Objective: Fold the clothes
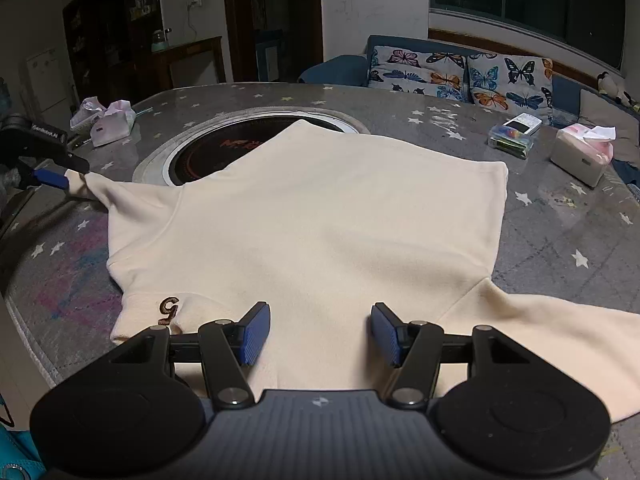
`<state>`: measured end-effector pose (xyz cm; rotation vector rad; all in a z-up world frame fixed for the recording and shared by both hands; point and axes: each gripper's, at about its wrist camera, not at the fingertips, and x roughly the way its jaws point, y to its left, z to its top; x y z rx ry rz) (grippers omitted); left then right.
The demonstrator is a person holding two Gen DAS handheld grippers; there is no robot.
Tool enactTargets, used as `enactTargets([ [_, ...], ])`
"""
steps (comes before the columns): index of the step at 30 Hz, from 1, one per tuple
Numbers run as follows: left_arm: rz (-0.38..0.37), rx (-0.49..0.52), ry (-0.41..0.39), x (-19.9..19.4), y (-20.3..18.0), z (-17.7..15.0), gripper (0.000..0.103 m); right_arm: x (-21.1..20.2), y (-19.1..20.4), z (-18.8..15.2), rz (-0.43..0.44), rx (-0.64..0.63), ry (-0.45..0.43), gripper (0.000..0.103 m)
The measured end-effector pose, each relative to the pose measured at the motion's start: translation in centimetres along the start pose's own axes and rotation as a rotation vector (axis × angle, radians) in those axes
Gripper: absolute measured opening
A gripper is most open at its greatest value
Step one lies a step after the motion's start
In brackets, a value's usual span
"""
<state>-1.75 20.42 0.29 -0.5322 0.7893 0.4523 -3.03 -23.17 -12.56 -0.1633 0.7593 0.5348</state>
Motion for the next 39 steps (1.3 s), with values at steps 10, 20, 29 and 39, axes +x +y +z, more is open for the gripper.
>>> enactTargets([
  [10, 0.034, -0.080, 0.007, 1.4, 2.9, 2.2, 0.055, 0.1, -0.3, 0.0, 0.007, 0.005, -0.001, 0.059],
  [20, -0.082, -0.018, -0.008, 1.6, 2.4, 2.7, 0.010, 0.3, -0.2, 0.1, 0.003, 0.004, -0.004, 0.059],
  [29, -0.193, 0.060, -0.149, -0.7, 2.0, 3.3, 0.008, 0.3, -0.2, 0.0, 0.001, 0.010, -0.006, 0.059],
  [39, -0.157, 0.039, -0.044, 0.9, -0.4, 2.8, 0.033, 0.4, -0.1, 0.0, 0.001, 0.007, -0.007, 0.062],
])
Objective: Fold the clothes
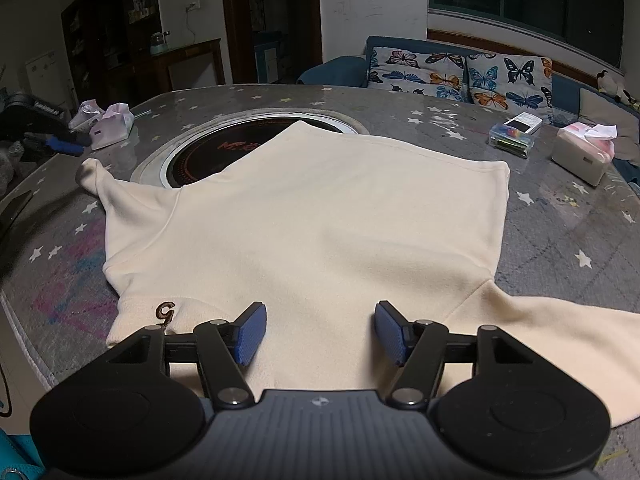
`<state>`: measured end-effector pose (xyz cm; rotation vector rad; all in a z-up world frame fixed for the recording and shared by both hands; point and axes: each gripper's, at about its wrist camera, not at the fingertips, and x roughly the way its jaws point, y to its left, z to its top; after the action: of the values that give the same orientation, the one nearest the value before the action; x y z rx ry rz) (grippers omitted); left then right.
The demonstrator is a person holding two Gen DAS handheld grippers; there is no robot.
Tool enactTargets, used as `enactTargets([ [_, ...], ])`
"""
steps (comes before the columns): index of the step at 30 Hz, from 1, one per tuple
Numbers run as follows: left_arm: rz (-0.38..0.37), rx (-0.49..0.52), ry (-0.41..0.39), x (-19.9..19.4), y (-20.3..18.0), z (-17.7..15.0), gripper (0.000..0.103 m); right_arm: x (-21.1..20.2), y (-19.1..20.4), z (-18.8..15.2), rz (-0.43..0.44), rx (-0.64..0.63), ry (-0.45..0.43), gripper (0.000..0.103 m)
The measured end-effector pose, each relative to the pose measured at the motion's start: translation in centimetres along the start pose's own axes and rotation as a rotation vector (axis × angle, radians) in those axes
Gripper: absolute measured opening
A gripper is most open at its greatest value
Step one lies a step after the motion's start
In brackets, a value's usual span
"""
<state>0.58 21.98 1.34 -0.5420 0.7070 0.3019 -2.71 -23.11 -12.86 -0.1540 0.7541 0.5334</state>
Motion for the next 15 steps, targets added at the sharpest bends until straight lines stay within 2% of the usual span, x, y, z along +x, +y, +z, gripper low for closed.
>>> enactTargets([
  [6, 0.090, -0.026, 0.108, 2.6, -1.6, -0.3, 0.034, -0.1, -0.2, 0.0, 0.002, 0.009, -0.006, 0.062],
  [7, 0.104, -0.034, 0.124, 3.0, -1.7, -0.4, 0.031, -0.1, -0.2, 0.0, 0.003, 0.010, -0.007, 0.062],
  [9, 0.114, -0.045, 0.138, 3.3, -1.7, -0.6, 0.031, -0.1, -0.2, -0.1, 0.003, 0.012, -0.010, 0.062],
  [12, 0.115, -0.057, 0.136, 3.3, -1.5, -0.9, 0.011, -0.1, -0.3, -0.1, 0.005, 0.012, -0.013, 0.062],
  [15, 0.079, -0.053, 0.091, 2.0, -1.4, -1.2, 0.005, -0.1, -0.4, -0.1, 0.008, 0.015, -0.016, 0.062],
])
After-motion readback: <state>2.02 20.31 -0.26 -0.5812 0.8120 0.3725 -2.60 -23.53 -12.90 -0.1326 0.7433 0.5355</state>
